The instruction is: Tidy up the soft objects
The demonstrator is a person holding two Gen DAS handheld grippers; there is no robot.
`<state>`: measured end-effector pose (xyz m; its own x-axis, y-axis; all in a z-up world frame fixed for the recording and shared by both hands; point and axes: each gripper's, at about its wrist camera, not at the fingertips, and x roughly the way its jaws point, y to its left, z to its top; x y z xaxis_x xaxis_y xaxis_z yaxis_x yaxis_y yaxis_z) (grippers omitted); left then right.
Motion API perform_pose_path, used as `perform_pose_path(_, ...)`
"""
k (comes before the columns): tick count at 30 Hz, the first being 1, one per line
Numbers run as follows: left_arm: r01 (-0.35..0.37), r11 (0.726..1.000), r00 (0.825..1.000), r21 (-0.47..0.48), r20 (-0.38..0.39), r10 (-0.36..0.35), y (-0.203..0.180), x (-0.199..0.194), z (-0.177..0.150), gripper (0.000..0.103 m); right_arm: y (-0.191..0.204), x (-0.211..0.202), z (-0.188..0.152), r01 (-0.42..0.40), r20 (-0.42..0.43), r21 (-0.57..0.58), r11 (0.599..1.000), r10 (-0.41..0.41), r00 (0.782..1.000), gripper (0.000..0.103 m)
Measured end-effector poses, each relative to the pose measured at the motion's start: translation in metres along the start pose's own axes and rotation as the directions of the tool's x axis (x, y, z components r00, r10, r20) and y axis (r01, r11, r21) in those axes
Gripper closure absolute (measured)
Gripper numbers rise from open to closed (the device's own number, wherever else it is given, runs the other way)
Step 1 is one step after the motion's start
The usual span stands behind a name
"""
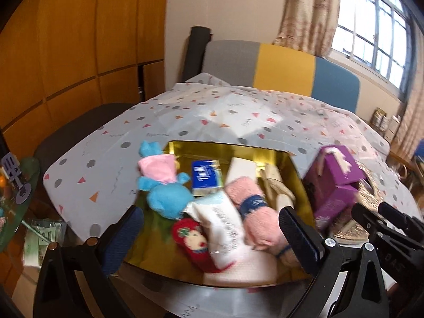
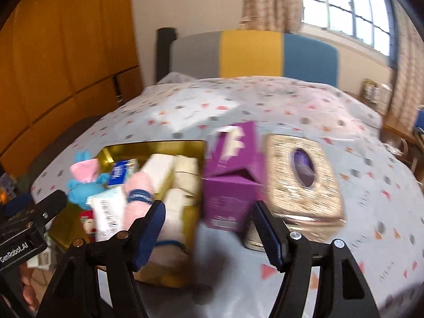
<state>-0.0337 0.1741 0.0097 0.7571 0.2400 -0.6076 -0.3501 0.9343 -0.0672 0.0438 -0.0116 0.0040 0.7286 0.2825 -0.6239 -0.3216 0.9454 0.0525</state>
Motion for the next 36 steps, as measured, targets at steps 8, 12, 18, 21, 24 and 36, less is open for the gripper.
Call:
perform_pose_path(8, 0.022, 0.998, 1.000, 0.056, 0.006, -0.022, -0.033, -0.007, -0.007, 0.000, -0.019, -0.015, -0.006, 0.075, 0.037, 0.019, 0.997, -0.075, 0.996, 0.034)
perform_pose_path(12, 0.019, 0.999, 1.000, 0.036, 0.004, -0.019, -0.031, -0.006, -0.009, 0.000, -0.019, -0.014, -0.011, 0.079, 0.036, 0.025, 0.997, -0.080, 0.996, 0.034)
perform_pose_path(18, 0.009, 1.000, 1.000, 0.027, 0.007, -0.009, -0.027, -0.005, -0.009, 0.000, -0.015, -0.015, -0.017, 0.090, 0.043, 0.030, 0.995, -0.091, 0.995, 0.034)
perform_pose_path(21, 0.011, 1.000, 1.000, 0.024, 0.001, -0.011, -0.027, -0.003, -0.009, 0.000, -0.015, -0.017, -0.017, 0.088, 0.046, 0.030, 0.996, -0.089, 0.995, 0.034)
perform_pose_path(24, 0.014, 0.999, 1.000, 0.036, -0.004, -0.013, -0.029, -0.003, -0.009, 0.000, -0.013, -0.018, -0.016, 0.085, 0.052, 0.026, 0.996, -0.086, 0.995, 0.034)
perform_pose_path(36, 0.015, 0.998, 1.000, 0.061, -0.014, -0.014, -0.035, -0.001, -0.011, 0.000, -0.014, -0.016, -0.016, 0.079, 0.039, 0.033, 0.996, -0.081, 0.996, 0.034)
